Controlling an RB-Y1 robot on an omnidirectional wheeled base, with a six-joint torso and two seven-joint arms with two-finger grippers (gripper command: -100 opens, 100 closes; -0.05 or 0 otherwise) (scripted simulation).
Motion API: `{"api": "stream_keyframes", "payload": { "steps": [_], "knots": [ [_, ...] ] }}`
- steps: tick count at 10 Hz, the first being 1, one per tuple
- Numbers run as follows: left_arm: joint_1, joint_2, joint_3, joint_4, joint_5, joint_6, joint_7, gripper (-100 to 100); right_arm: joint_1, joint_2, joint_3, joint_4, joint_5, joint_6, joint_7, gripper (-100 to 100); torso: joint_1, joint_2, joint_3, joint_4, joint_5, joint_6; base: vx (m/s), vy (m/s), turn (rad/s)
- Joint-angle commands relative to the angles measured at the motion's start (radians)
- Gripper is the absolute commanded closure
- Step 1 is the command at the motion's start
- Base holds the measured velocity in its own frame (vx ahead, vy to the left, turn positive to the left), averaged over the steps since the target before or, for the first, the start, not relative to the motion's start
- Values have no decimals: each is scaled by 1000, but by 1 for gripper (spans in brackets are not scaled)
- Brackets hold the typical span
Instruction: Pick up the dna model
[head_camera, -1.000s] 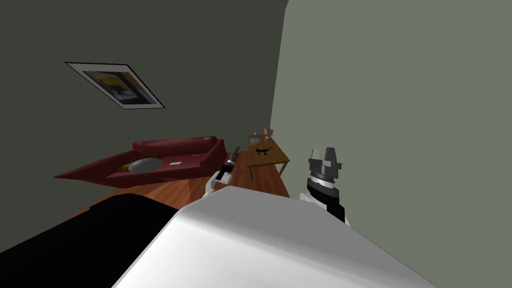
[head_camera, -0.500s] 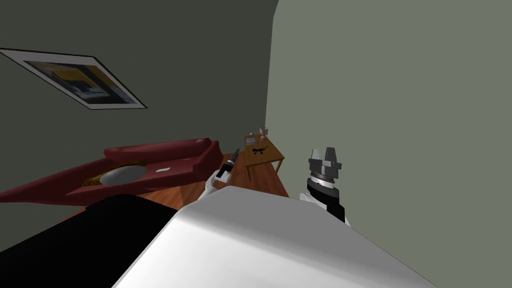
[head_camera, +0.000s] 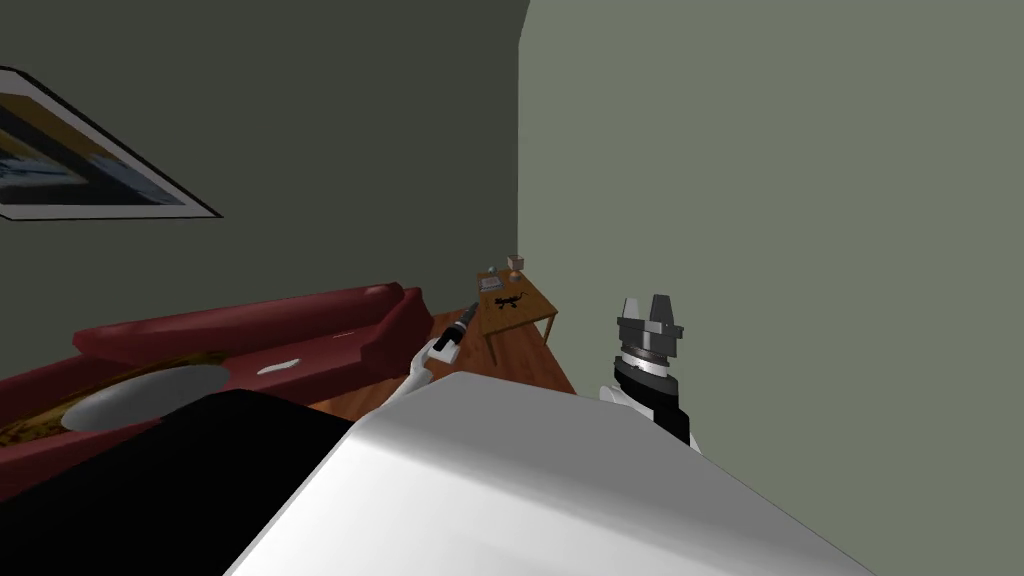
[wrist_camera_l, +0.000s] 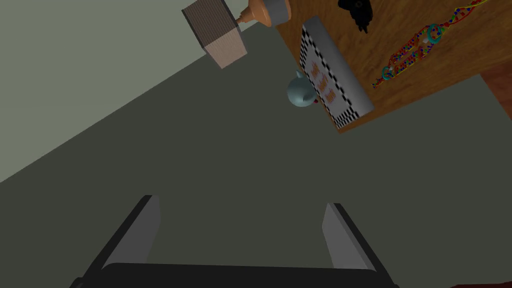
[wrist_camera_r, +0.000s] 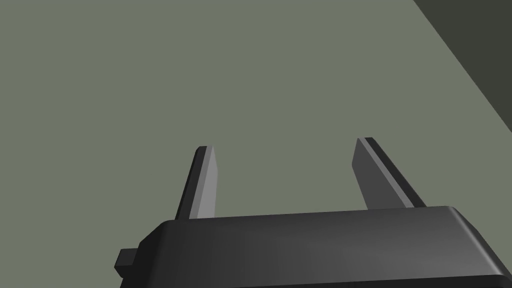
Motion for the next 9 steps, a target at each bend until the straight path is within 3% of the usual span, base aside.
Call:
{"api": "stream_keyframes", "payload": {
  "steps": [1,2,4,5,7,8,9],
  "knots": [
    [-10,14,-5,50,3,29,-20,-100,0,0,0,0,0,0,0,0,0,0,0,0,0,0,15,3,-151],
    [-10,14,-5,57,3,29,-20,-100,0,0,0,0,0,0,0,0,0,0,0,0,0,0,15,3,-143],
    [-29,43,-12,120,13,94,-48,-100,0,0,0,0,0,0,0,0,0,-1,-1,0,0,1,31,6,-303],
    [-29,43,-12,135,13,94,-48,-100,0,0,0,0,0,0,0,0,0,-2,-1,0,0,1,33,18,-161],
    [-43,71,-21,210,21,157,-77,-100,0,0,0,0,0,0,0,0,1,-2,-1,0,0,1,53,21,-290],
    [-43,71,-21,213,21,162,-77,-100,0,0,0,0,0,0,0,0,1,-3,-2,-1,0,1,46,28,-124],
    [-48,85,-25,251,26,197,-91,-100,0,0,0,0,0,0,0,0,1,-3,-2,-1,0,0,49,24,-243]
  ]
}}
